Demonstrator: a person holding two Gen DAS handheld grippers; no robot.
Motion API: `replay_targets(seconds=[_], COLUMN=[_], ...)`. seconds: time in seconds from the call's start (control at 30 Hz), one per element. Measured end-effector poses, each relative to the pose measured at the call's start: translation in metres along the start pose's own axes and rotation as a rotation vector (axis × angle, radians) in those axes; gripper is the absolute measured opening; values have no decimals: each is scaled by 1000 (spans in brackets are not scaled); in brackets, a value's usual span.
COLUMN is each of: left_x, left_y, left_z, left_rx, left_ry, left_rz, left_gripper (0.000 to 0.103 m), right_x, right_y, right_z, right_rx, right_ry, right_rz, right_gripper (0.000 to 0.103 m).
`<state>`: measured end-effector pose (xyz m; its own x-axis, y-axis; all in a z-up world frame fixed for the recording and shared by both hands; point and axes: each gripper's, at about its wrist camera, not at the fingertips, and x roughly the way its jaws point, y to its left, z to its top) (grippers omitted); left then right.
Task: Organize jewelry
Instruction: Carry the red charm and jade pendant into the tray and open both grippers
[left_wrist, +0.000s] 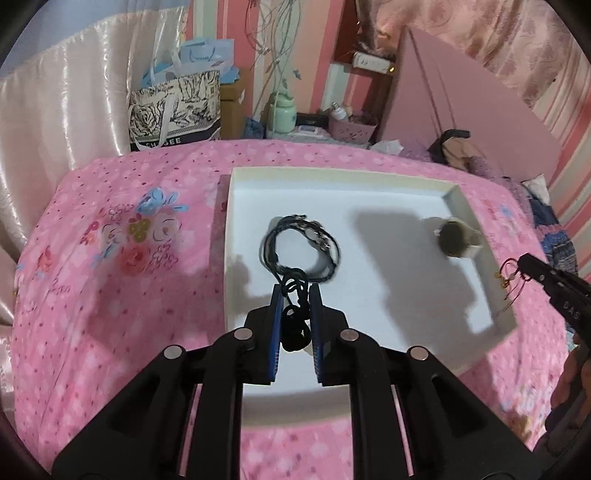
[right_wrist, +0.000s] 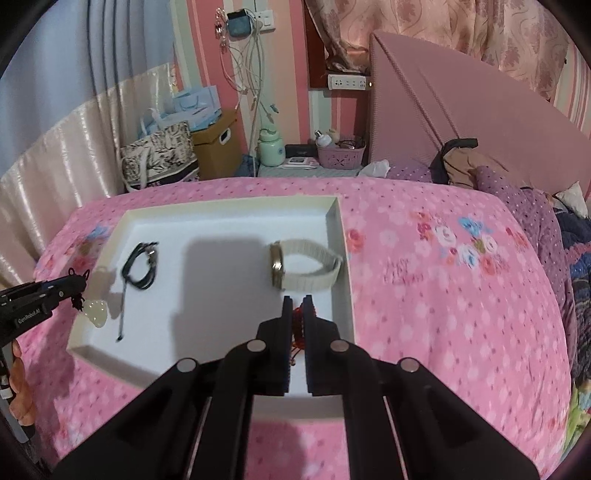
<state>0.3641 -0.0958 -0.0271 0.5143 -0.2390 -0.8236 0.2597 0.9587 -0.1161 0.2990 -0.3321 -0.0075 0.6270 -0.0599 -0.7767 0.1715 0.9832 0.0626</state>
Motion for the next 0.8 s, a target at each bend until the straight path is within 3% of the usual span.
replay_targets(seconds=[0.27,0.8], left_x=[43,59], left_y=[8,3], left_z=[-4,-11], left_rx=[-11,52], left_ry=[70,68], left_rz=[30,133], left_gripper=[12,14], right_x=[61,80], right_y=[-3,-5], right_z=[-7,-14], right_rx=[-21,-20], right_ry=[77,99], right_rz=[-46,-83], right_gripper=[5,8])
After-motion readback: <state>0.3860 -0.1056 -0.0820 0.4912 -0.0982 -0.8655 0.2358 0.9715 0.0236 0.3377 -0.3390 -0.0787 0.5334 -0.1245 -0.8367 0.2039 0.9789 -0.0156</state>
